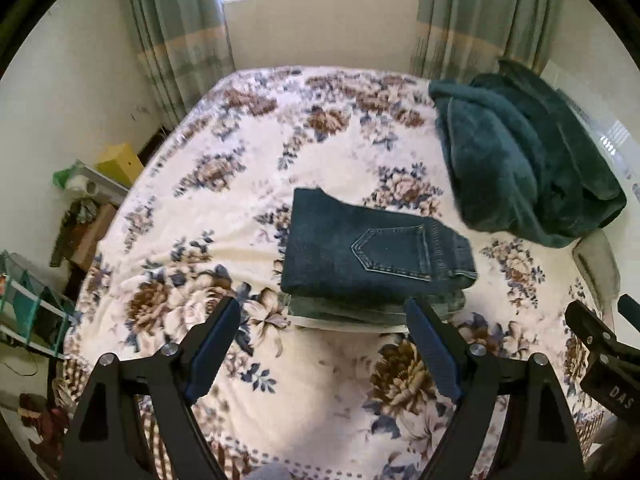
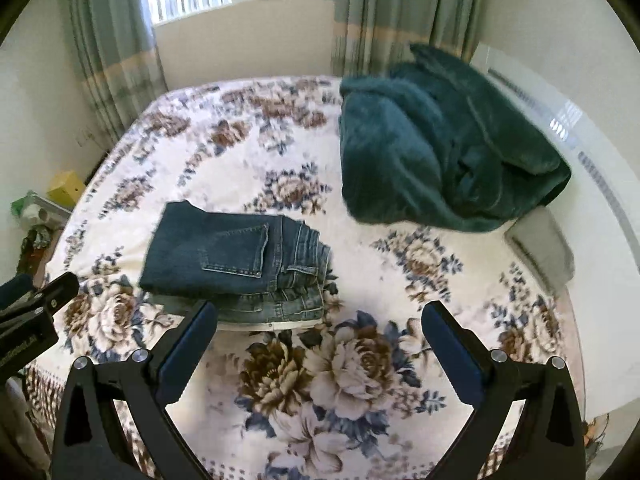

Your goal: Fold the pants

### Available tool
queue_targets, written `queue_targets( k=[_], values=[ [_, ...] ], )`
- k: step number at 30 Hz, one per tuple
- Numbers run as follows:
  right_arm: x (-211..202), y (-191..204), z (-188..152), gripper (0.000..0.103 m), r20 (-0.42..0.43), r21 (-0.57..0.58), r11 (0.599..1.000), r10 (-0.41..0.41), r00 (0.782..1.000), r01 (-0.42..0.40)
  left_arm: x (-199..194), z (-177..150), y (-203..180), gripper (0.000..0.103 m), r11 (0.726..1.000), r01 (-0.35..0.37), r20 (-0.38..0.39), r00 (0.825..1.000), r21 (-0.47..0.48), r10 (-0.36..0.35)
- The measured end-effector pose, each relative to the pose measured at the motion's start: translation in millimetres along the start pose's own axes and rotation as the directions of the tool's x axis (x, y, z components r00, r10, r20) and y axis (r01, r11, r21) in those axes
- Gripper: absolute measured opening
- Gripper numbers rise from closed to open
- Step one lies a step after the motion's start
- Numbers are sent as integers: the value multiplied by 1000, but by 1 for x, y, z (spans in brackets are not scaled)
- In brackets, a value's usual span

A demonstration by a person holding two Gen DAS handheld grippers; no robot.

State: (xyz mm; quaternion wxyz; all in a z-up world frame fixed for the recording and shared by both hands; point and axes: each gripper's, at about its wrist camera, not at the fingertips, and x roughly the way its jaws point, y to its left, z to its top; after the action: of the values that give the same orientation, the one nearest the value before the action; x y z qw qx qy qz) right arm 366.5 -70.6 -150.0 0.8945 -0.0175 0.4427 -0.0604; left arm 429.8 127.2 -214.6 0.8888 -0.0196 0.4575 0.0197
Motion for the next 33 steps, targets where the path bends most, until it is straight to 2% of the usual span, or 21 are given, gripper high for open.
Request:
queue_targets(
  k=[6,12,19,27,29,30,33],
  values=[
    [-111,-19,-23,103,81,-18,999,35,996,-34,-94,-26,-4,85,1000,-12,94,995,-17,13],
    [-209,-33,-50,103,146,-48,997,61,987,-54,-176,-53,-5,85,999,-11,148,989,-36,16],
    [-304,-40,-74,103,211,-51,998,50,976,-40,-244,-76,0,85,1000,-17,197,980,-26,22],
    [-378,-26,-89,103,268,-43,998,54,962,-44,-294,-88,18,85,999,-30,247,968,-27,36],
    [-385,-23,-90,103,277,-33,998,56,959,-49,-304,-94,20,91,999,-39,266,963,-21,43],
    [-390,-21,-91,103,281,-32,998,58,958,-51,-307,-95,21,102,999,-48,277,959,-16,51],
    [-399,-16,-95,103,283,-32,998,61,957,-54,-318,-101,25,103,999,-42,310,950,-8,42]
  ],
)
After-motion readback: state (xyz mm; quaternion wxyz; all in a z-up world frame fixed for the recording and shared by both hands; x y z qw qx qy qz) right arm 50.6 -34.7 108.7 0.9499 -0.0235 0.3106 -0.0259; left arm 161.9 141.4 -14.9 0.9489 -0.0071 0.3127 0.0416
